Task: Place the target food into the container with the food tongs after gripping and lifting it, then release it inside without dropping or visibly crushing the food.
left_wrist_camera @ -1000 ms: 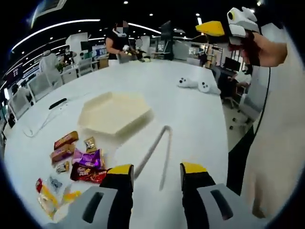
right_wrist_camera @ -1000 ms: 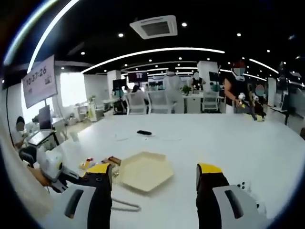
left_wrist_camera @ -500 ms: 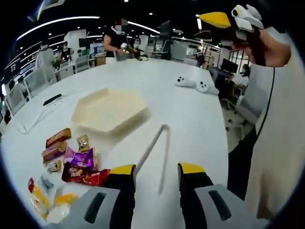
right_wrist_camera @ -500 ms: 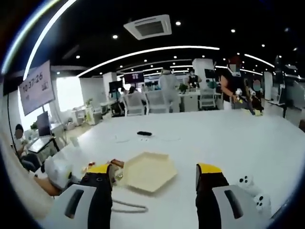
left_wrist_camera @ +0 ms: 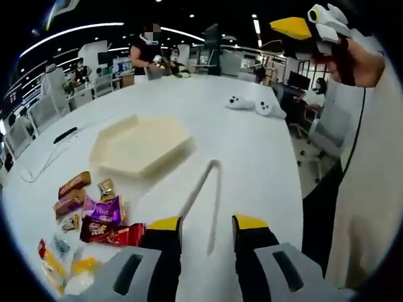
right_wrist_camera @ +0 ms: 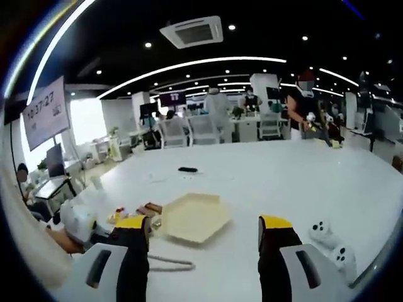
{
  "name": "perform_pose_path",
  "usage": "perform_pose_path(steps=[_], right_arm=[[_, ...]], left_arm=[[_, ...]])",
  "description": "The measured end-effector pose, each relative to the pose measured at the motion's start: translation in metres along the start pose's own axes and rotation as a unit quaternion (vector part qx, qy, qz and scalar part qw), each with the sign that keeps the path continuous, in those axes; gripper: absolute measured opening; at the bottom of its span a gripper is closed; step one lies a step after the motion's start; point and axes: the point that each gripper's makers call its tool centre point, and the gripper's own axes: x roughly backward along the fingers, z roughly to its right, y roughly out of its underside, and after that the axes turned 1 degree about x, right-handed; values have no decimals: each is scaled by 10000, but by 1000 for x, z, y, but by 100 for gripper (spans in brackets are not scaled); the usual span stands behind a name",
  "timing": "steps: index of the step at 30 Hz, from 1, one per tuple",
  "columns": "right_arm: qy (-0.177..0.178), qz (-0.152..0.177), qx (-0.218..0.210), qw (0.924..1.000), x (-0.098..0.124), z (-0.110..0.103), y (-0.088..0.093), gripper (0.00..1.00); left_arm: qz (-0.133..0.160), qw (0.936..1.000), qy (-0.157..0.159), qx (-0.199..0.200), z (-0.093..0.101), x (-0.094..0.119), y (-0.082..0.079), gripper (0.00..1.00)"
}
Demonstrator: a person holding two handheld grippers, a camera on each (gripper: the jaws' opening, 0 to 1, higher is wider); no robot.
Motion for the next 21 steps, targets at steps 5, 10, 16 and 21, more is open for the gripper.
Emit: perform_pose_path(steps=[5,10,16,21], right_arm=[[-6,6,32,10000,1,-1,0,71],[3,-49,14,10000,4,-3,5,70],[-94,-82,56,9999,4,-8,8,67],[-131,-122,80,9998,2,-10,8,66]], left_arm=[[-42,10000,-46,63,2,-1,5,31],[-153,9998,-74,57,2,-3,11,29],[-325,9992,-191,163,-1,-6,18,29],[-384,9989,-206,163,0,-6,19,29]])
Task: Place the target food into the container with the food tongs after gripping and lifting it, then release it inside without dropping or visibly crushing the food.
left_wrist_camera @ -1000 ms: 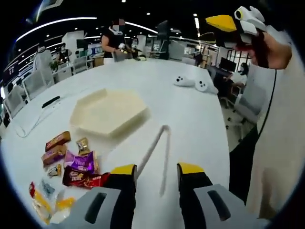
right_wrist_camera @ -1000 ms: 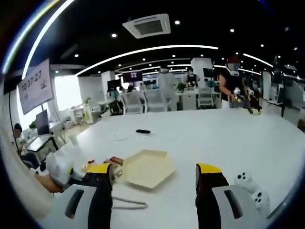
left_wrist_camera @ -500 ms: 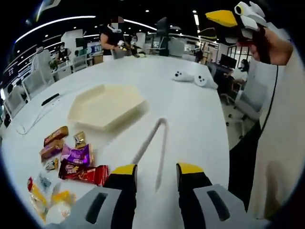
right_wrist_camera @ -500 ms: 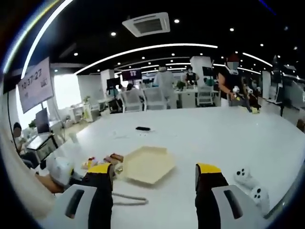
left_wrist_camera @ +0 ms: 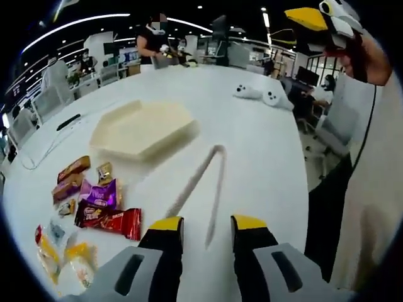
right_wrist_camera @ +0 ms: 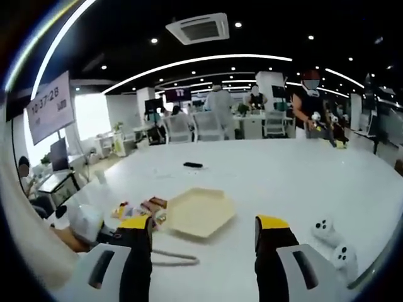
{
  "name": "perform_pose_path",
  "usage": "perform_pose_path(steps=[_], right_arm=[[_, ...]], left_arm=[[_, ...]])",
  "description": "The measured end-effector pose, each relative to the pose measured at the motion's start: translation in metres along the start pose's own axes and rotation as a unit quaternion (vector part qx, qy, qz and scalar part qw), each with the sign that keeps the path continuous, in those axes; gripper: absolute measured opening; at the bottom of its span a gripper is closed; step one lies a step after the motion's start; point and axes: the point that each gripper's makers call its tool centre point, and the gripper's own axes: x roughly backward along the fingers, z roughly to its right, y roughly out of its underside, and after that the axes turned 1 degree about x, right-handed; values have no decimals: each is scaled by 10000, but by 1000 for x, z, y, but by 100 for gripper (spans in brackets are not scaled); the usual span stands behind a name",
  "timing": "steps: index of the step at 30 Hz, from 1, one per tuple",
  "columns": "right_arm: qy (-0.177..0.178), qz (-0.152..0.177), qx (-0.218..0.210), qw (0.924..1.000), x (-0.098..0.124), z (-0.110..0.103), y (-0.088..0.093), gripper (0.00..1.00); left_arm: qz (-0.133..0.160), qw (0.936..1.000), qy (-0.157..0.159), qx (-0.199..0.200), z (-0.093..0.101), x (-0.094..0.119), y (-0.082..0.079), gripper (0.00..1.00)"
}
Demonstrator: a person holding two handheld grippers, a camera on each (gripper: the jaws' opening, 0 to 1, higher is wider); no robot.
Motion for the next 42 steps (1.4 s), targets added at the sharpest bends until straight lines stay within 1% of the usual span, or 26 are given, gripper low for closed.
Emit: perform_pose_path(steps=[1,3,4,11,23,26,31,40,42], right_arm=[[5,-1,-7,10000,0,0,0,66],[0,-40,-13,10000,-1,0,1,66],[-15,-60,1,10000,-1,0,2,66],[-35,-125,35,9999,-4,-2,5,66],[-107,-167,90,9998,-8,-4,5,63],[-114,-234,93,9996,-8,-3,9,62],[-120,-297,105,9994,-8,-3,13,61],[-141,-302,100,9994,-10,-4,10,60],[-133,-329,114,9993,-10,-4,11,59]], left_arm=[[-49,10000,-18,-22,-1,0,2,29],[-213,9995,-93,-203,-3,-2,8,29],[-242,9995,-79,-199,-3,-3,10,29],[-237,9995,24,-188,0,-2,10,25],[-257,9994,75,-230,1,-6,10,20],[-288,9992,112,-257,3,-7,10,19],[-291,9989,101,-341,2,-9,10,18],[-268,9989,64,-388,-1,-9,8,13],[-235,9987,72,-452,-2,-10,7,12]])
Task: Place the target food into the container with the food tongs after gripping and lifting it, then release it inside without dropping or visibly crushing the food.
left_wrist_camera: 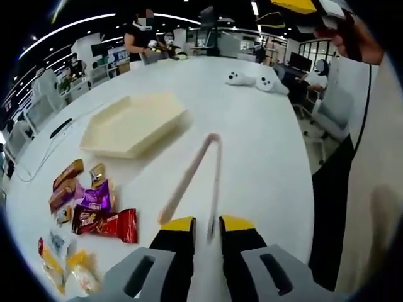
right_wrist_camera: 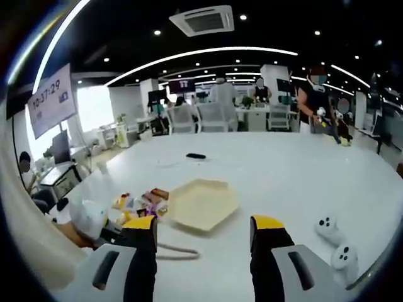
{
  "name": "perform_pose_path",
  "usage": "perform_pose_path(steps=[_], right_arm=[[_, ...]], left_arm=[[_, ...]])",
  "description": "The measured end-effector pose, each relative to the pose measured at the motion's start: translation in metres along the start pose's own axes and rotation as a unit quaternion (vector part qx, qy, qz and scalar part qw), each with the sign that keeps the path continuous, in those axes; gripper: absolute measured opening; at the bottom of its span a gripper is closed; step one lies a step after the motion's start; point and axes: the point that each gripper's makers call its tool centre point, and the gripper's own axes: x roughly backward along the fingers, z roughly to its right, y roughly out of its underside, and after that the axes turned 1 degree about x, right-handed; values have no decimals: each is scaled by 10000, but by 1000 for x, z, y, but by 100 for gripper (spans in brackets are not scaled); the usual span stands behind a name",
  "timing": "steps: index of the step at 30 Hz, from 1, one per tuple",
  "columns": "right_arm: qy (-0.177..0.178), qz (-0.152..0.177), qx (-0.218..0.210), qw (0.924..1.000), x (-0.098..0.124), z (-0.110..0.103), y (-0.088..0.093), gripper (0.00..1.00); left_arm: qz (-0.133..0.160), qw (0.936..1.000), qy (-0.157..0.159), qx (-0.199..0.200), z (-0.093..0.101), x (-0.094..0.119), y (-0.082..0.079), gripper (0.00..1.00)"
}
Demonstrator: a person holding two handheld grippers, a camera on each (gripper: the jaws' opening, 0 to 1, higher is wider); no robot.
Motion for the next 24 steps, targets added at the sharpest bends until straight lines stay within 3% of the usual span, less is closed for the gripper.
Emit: perform_pose_path(steps=[5,24], right_arm=[[1,-51,-15,10000,-1,0,2,59],[-78,-156,5,9998,-8,-4,4,58]], left_arm=[[71,9997,21,-220,1,-1,-3,11],[139,9988,151,-455,6,-4,-6,3]])
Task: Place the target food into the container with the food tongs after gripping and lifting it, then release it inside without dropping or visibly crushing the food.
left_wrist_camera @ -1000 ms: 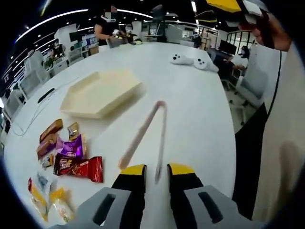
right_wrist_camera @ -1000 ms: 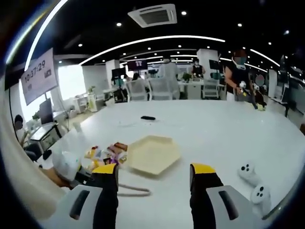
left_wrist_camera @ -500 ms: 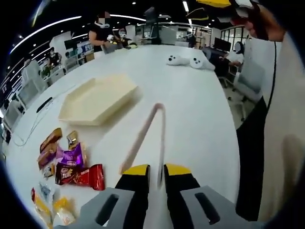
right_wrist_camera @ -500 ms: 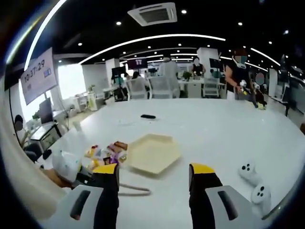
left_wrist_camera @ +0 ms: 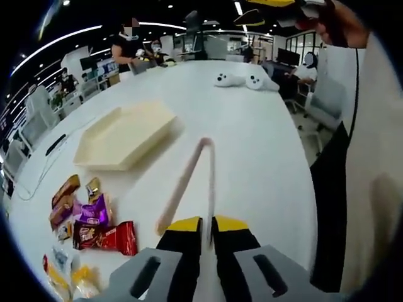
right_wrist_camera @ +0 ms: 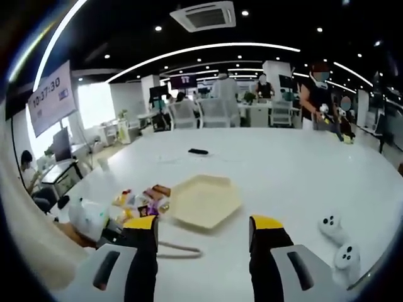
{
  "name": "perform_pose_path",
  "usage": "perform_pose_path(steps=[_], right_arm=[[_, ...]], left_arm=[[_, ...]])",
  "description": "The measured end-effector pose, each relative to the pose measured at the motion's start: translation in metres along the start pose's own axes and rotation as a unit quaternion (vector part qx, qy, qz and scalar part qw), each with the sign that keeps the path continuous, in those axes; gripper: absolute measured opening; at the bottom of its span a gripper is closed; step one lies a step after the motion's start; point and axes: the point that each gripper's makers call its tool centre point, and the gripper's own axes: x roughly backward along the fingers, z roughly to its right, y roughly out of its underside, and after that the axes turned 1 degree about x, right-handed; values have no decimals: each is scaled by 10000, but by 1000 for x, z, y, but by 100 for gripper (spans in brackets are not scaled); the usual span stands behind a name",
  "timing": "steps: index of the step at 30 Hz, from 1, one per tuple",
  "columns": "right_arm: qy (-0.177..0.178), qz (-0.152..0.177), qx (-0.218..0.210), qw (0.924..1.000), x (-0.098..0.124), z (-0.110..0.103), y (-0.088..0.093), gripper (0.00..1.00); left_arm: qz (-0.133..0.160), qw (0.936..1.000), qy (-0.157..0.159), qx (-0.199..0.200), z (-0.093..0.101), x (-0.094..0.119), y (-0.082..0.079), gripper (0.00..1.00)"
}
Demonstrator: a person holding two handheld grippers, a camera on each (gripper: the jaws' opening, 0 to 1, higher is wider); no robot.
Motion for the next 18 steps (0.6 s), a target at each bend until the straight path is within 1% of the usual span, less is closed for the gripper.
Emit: perform_pose_path(steps=[3,18], right_arm=[[9,-44,13,10000,0,0,2,58],[-13,-61,55,10000,1,-2,4,57]], left_arm=[[-2,10000,26,-15,1,0,0,2],[0,10000,55,28,2,0,1,1]])
